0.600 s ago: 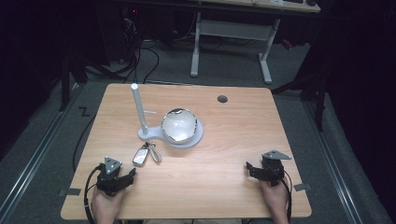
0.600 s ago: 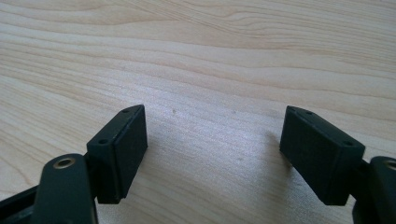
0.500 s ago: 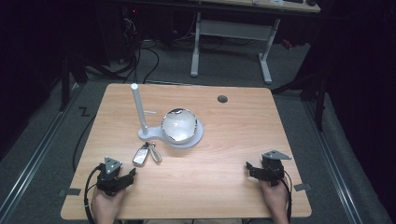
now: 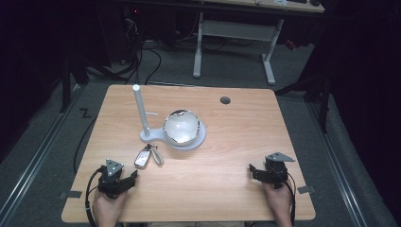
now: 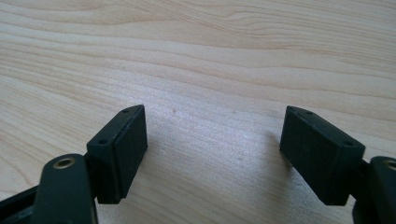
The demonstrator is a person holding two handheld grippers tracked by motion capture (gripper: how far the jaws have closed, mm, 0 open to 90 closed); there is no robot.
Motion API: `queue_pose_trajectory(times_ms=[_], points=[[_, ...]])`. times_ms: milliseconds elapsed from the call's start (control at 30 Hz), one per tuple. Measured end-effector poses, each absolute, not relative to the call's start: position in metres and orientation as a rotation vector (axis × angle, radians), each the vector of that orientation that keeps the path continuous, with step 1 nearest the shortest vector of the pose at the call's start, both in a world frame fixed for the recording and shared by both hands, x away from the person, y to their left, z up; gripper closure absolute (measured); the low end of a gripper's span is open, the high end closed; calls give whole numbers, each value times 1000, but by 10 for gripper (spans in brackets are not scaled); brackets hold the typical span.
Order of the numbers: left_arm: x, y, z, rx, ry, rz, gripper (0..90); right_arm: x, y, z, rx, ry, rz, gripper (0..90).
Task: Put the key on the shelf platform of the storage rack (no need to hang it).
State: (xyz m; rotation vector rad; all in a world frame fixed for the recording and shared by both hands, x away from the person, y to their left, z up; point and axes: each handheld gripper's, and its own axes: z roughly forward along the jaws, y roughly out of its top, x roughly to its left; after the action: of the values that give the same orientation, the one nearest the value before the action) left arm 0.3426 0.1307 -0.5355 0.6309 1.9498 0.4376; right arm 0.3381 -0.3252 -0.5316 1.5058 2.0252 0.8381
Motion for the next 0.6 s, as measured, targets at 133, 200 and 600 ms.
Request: queue_pose_trajectory(times_ms=[133,200,600], points=[[343,131,-536,634,1947,441,371,338,-325,-532,1505,2025,838,234],[343,131,-536,635,1946,442,371,338,-325,-532,1505,2025,838,234],[341,129,-535,632,1952,438,355,338,-325,-532,1506,2025,838,234]])
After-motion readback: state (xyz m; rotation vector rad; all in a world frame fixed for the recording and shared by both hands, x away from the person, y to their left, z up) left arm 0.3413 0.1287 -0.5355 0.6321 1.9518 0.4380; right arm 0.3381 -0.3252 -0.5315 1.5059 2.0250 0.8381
